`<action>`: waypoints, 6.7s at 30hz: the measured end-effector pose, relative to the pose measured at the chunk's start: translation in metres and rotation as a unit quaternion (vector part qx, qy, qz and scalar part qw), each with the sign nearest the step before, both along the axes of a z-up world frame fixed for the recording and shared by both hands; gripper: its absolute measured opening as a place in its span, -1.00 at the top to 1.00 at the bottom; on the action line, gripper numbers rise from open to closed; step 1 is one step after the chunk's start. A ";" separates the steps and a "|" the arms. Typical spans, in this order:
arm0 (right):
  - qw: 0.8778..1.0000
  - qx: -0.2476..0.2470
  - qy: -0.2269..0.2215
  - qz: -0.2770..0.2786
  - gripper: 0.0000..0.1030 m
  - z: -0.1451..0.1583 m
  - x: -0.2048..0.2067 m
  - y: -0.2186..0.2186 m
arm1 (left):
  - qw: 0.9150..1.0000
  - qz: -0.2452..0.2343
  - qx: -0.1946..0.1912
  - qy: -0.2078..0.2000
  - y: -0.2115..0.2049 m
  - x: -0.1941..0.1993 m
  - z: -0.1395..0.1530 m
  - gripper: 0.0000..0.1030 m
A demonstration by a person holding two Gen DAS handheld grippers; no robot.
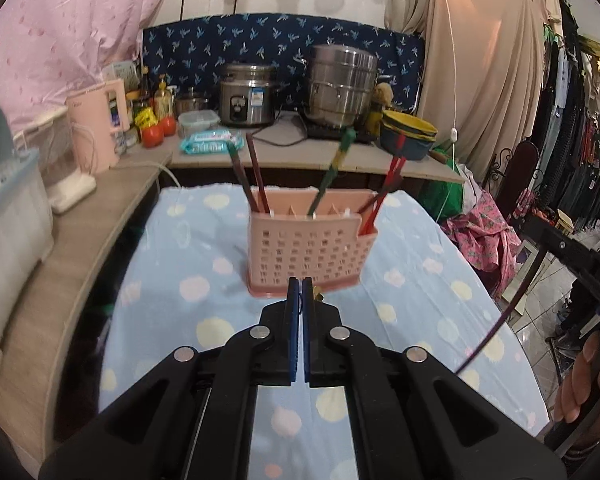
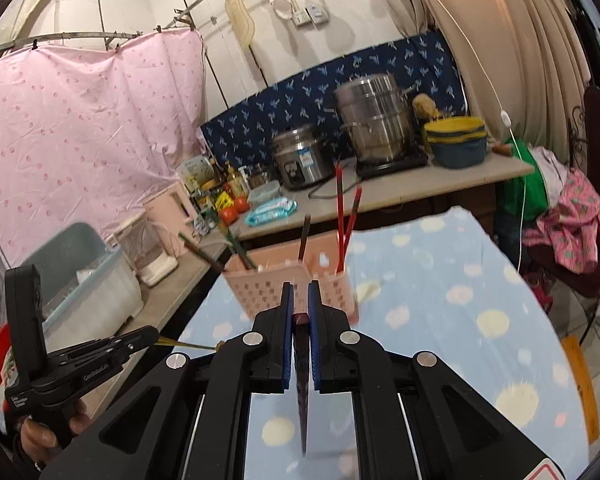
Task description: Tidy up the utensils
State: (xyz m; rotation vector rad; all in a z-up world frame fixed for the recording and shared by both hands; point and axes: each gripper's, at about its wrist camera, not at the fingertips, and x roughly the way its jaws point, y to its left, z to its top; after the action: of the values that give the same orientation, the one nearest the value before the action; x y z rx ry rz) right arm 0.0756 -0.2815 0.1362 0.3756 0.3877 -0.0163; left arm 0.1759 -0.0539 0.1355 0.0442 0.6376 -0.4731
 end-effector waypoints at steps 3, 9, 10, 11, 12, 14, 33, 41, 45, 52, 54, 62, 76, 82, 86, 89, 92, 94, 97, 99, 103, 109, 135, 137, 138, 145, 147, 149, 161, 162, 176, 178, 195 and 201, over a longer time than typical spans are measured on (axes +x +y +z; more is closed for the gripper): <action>1.000 -0.015 -0.017 -0.006 0.87 0.022 0.020 -0.006 | 1.000 0.006 0.008 -0.018 -0.004 0.016 0.015 0.98; 0.997 -0.041 -0.058 -0.028 0.87 0.065 0.057 -0.019 | 0.999 0.022 0.008 -0.041 -0.006 0.055 0.043 0.98; 0.996 -0.045 -0.065 -0.033 0.87 0.072 0.063 -0.021 | 0.999 0.024 0.006 -0.043 -0.007 0.060 0.047 0.98; 0.995 -0.050 -0.073 -0.038 0.87 0.080 0.072 -0.024 | 0.999 0.025 0.002 -0.045 -0.007 0.066 0.051 0.98; 0.995 -0.052 -0.077 -0.042 0.87 0.085 0.078 -0.027 | 0.999 0.027 -0.002 -0.047 -0.008 0.071 0.054 0.98; 0.994 -0.047 -0.084 -0.047 0.87 0.095 0.095 -0.034 | 0.998 0.034 -0.004 -0.055 -0.010 0.083 0.061 0.98; 0.997 -0.057 -0.032 -0.038 0.87 0.060 0.200 -0.032 | 0.999 0.046 0.027 -0.012 -0.044 0.157 0.015 0.98; 0.997 -0.072 -0.001 -0.022 0.86 0.038 0.214 -0.020 | 0.998 0.051 0.022 -0.016 -0.042 0.161 0.010 0.95; 0.996 -0.090 -0.004 -0.028 0.45 0.037 0.211 -0.014 | 0.998 0.060 0.011 -0.018 -0.039 0.161 0.013 0.77; 0.995 -0.094 -0.005 -0.028 0.42 0.037 0.202 -0.012 | 0.997 0.063 0.011 -0.032 -0.036 0.152 0.021 0.64; 0.995 -0.094 -0.003 -0.027 0.41 0.036 0.198 -0.011 | 0.997 0.063 0.010 -0.036 -0.035 0.147 0.024 0.63; 0.996 -0.088 0.006 -0.020 0.41 0.032 0.170 -0.009 | 0.997 0.066 0.010 -0.045 -0.026 0.121 0.032 0.63; 0.996 -0.051 0.073 -0.002 0.41 -0.013 0.087 0.010 | 0.996 0.086 0.022 -0.013 -0.005 0.047 -0.001 0.23; 0.994 -0.031 0.105 -0.005 0.33 -0.036 0.057 0.021 | 0.995 0.099 0.028 0.007 0.002 0.023 -0.016 -0.05; 0.992 -0.025 0.125 -0.003 0.30 -0.043 0.043 0.030 | 0.994 0.102 0.037 0.010 0.003 0.005 -0.017 -0.30; 0.991 -0.022 0.134 0.001 0.15 -0.044 0.034 0.037 | 0.993 0.103 0.048 0.008 0.002 -0.006 -0.016 -0.53; 0.989 -0.035 0.142 0.007 0.05 -0.040 0.027 0.047 | 0.993 0.103 0.053 0.010 0.000 -0.012 -0.014 -0.62; 0.988 -0.044 0.146 0.009 -0.05 -0.037 0.024 0.053 | 0.993 0.107 0.058 0.011 -0.001 -0.015 -0.014 -0.74; 0.987 -0.047 0.152 0.015 -0.20 -0.036 0.021 0.058 | 0.992 0.106 0.068 0.013 -0.006 -0.017 -0.015 -0.81; 0.986 -0.054 0.156 0.014 -0.28 -0.036 0.020 0.060 | 0.992 0.103 0.069 0.020 -0.007 -0.016 -0.017 -0.84; 0.985 -0.054 0.163 0.012 -0.56 -0.036 0.018 0.061 | 0.992 0.103 0.072 0.031 -0.010 -0.017 -0.019 -0.86; 0.985 -0.053 0.166 0.007 -0.64 -0.037 0.017 0.058 | 0.991 0.100 0.082 0.039 -0.013 -0.019 -0.023 -0.86; 0.982 -0.076 0.174 -0.019 -0.67 -0.043 0.024 0.056 | 0.988 0.116 0.087 0.056 -0.006 -0.006 -0.035 -0.86; 0.981 -0.077 0.176 -0.021 -0.67 -0.044 0.025 0.055 | 0.988 0.116 0.086 0.060 -0.004 -0.004 -0.037 -0.86; 0.981 -0.077 0.177 -0.021 -0.67 -0.045 0.026 0.054 | 0.987 0.118 0.086 0.061 -0.004 -0.003 -0.038 -0.86; 0.980 -0.079 0.181 -0.031 -0.67 -0.049 0.029 0.048 | 0.986 0.123 0.089 0.063 0.000 0.002 -0.041 -0.86; 0.980 -0.078 0.183 -0.033 -0.67 -0.050 0.030 0.046 | 0.986 0.124 0.088 0.063 0.001 0.004 -0.041 -0.86; 0.979 -0.078 0.184 -0.034 -0.67 -0.052 0.031 0.044 | 0.986 0.124 0.088 0.062 0.001 0.004 -0.041 -0.86; 0.978 -0.077 0.189 -0.031 -0.67 -0.056 0.037 0.043 | 0.987 0.117 0.089 0.062 -0.003 0.010 -0.044 -0.86; 0.978 -0.077 0.190 -0.031 -0.67 -0.056 0.038 0.043 | 0.987 0.116 0.089 0.062 -0.004 0.010 -0.045 -0.86; 0.977 -0.076 0.195 -0.034 -0.67 -0.059 0.041 0.037 | 0.987 0.117 0.088 0.062 -0.004 0.012 -0.046 -0.86; 0.977 -0.076 0.195 -0.034 -0.67 -0.059 0.041 0.037 | 0.987 0.117 0.090 0.061 -0.004 0.012 -0.046 -0.86; 0.977 -0.074 0.197 -0.034 -0.67 -0.061 0.043 0.037 | 0.986 0.118 0.090 0.070 -0.006 0.015 -0.052 -0.86; 0.977 -0.073 0.198 -0.033 -0.67 -0.066 0.043 0.037 | 0.986 0.121 0.092 0.070 -0.005 0.016 -0.053 -0.86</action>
State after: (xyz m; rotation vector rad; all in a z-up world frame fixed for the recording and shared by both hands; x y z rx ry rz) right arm 0.1190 -0.2446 0.0703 0.2378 0.7642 -0.1861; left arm 0.1915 -0.0588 0.0828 0.1085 0.8137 -0.1824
